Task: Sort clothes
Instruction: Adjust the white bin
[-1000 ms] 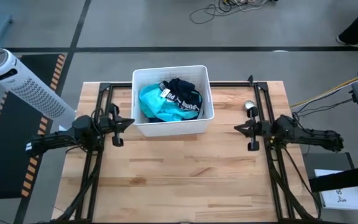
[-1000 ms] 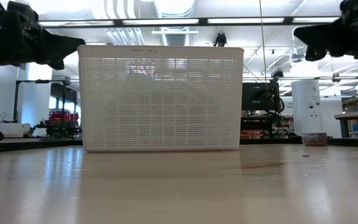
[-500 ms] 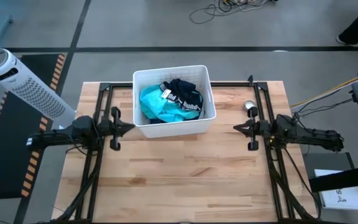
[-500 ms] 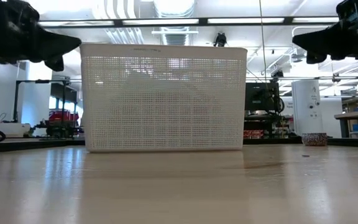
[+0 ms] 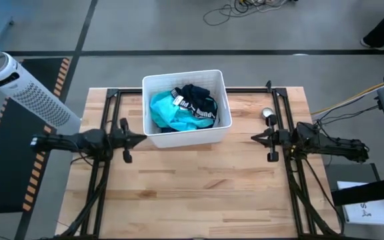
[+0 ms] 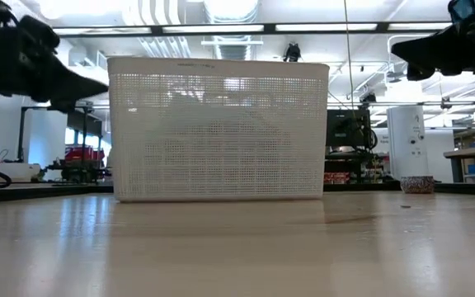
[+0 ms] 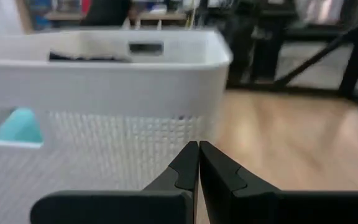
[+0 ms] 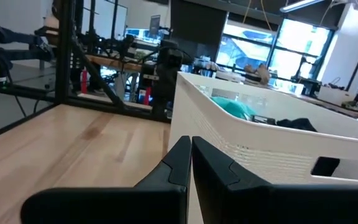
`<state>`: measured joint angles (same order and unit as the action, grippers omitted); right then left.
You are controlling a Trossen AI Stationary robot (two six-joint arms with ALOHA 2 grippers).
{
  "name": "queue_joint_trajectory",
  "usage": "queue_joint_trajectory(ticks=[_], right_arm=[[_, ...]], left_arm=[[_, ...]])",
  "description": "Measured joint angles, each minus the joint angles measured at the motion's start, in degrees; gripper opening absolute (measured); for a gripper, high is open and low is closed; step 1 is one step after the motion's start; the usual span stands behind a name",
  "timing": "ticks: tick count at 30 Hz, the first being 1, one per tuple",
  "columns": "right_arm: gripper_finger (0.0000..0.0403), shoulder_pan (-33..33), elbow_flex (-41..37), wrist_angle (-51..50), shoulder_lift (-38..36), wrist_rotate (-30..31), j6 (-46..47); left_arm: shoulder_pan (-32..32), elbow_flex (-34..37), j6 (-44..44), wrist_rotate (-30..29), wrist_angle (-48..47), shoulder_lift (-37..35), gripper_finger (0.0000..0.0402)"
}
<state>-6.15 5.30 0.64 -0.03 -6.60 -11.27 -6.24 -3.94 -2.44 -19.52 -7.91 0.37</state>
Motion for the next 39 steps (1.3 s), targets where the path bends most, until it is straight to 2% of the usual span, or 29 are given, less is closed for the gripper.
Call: queue_joint_trajectory(ticks=[4,11,15,17,19,23,28,30,33,39], right_arm=[[0.0,0.01,-0.24,0.07,0.02,-1.22,-0.23],[0.0,0.0,-0.59,-0.48,0.02,-1.41,-0.21],[0.0,0.0,-0.63,-0.38,0.02,-1.41,0.02],[0.0,0.0,-0.63,-0.39,0.02,-1.41,0.68],[0.0,0.0,-0.63,-0.41,0.02,-1.4,0.82],[0.0,0.0,-0.63,-0.39,0.02,-1.37,1.13],[0.0,0.0,-0.66,-0.41,0.02,-1.36,1.84],[0.0,0.0,-0.63,-0.41,0.02,-1.38,2.24],[0.0,0.0,-0.63,-0.31,0.02,-1.36,2.24],[0.0,0.0,-0.63,1.44,0.07,-1.38,1.67]], left_arm=[[0.02,3.25,2.64,3.66,10.74,1.81,0.0],[0.57,3.41,2.98,4.94,12.43,2.71,0.0],[3.09,3.31,2.39,5.39,13.01,2.81,0.0],[3.56,1.88,1.81,4.91,9.67,2.58,0.0],[3.52,-0.44,1.65,2.04,6.89,2.57,0.0],[3.54,-4.48,0.39,-8.11,-0.08,3.25,0.0],[3.95,-5.17,-2.16,-21.72,-2.69,5.29,0.0],[4.56,-4.61,-4.18,-24.23,-3.01,6.55,0.0],[6.1,-3.42,-5.76,-21.39,0.18,8.75,0.0],[10.98,-1.12,-2.93,-11.75,14.5,14.9,0.0]])
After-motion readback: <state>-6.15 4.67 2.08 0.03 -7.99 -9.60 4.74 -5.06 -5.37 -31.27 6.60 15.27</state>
